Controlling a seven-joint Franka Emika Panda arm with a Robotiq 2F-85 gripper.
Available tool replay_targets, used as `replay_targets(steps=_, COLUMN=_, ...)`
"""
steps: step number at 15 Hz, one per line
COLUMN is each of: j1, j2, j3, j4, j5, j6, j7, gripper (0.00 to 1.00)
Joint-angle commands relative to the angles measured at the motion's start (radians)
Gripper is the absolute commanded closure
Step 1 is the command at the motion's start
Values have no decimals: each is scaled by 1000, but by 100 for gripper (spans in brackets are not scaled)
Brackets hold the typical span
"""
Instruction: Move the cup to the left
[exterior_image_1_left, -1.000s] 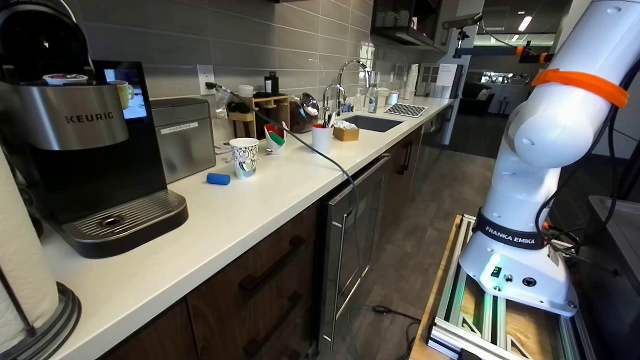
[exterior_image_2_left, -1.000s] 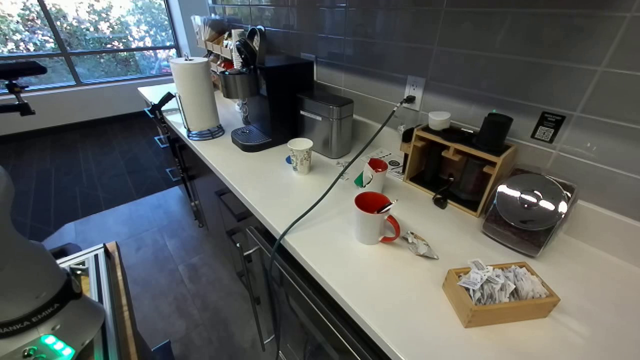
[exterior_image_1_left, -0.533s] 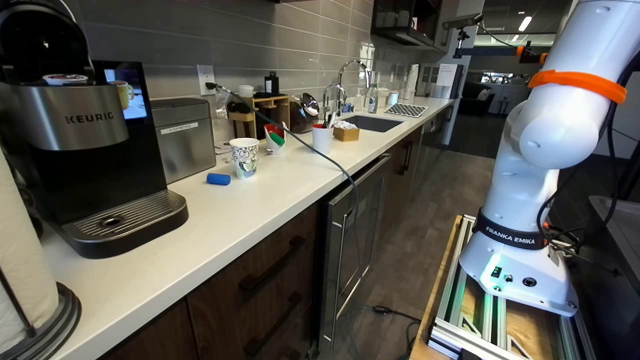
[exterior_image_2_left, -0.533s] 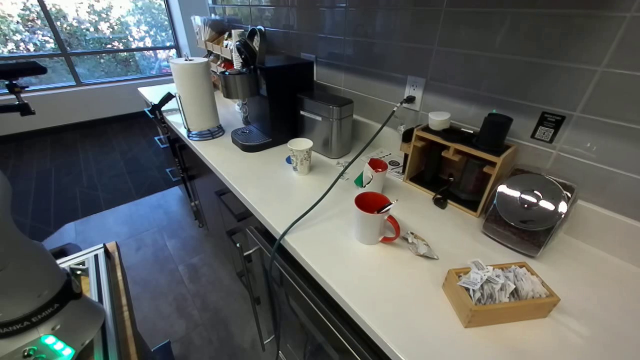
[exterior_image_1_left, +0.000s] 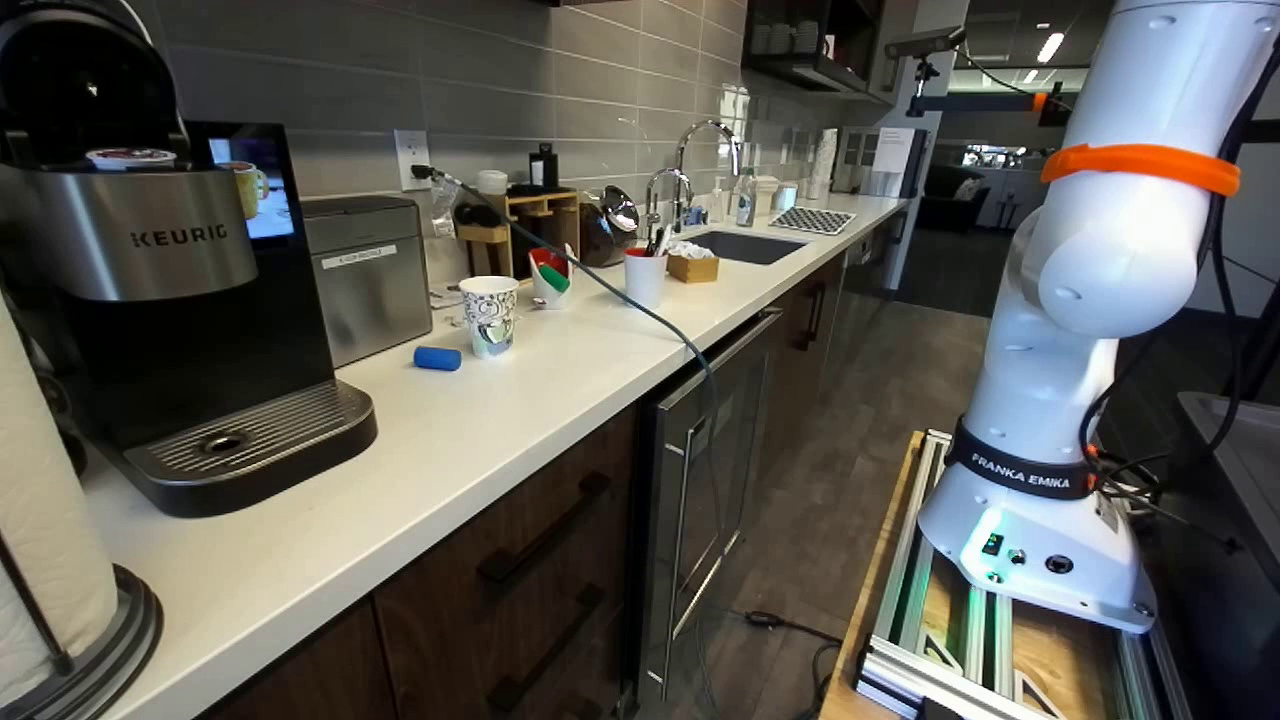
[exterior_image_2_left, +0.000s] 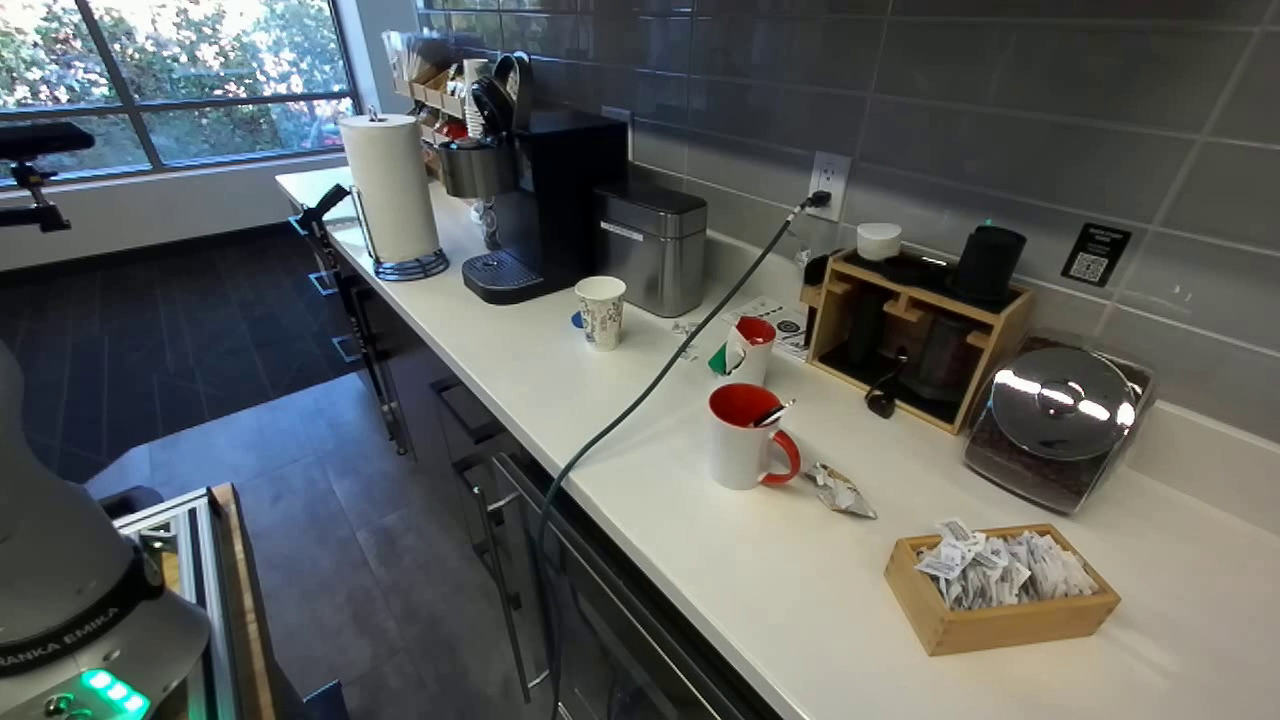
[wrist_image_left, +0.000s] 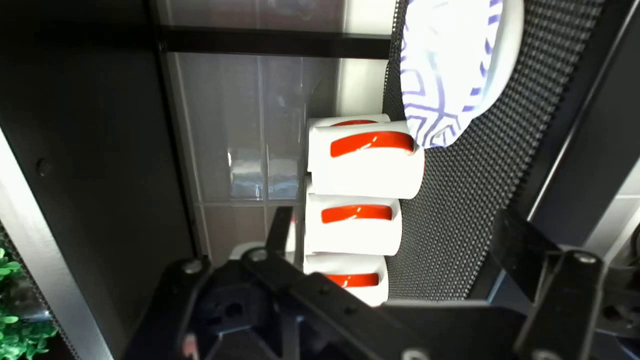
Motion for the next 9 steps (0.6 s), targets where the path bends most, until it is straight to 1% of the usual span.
replay_targets(steps=1, j1=1, j2=53, j3=-5, j4=45, j5=13, j6=39, j7=-79, gripper=0)
replay_targets(steps=4, j1=-6, j2=78, j3=-9, j4=63, j5=9, j6=47, j7=-107, gripper=1)
replay_targets(steps=5, j1=-8, j2=87, j3=-12, j4=68, j5=12, j6=54, j7=-118, gripper=4)
replay_targets(steps=7, j1=-11, j2=105, j3=-13, j4=77, j5=9, j6=81, j7=-128, gripper=7)
replay_targets(steps=8, j1=-13, j2=113, j3=-14, j4=80, j5=4, j6=97, j7=-128, gripper=6)
replay_targets(steps=9, j1=-13, j2=122, j3=-14, j4=82, j5=2, j6=117, j7=-131, gripper=8)
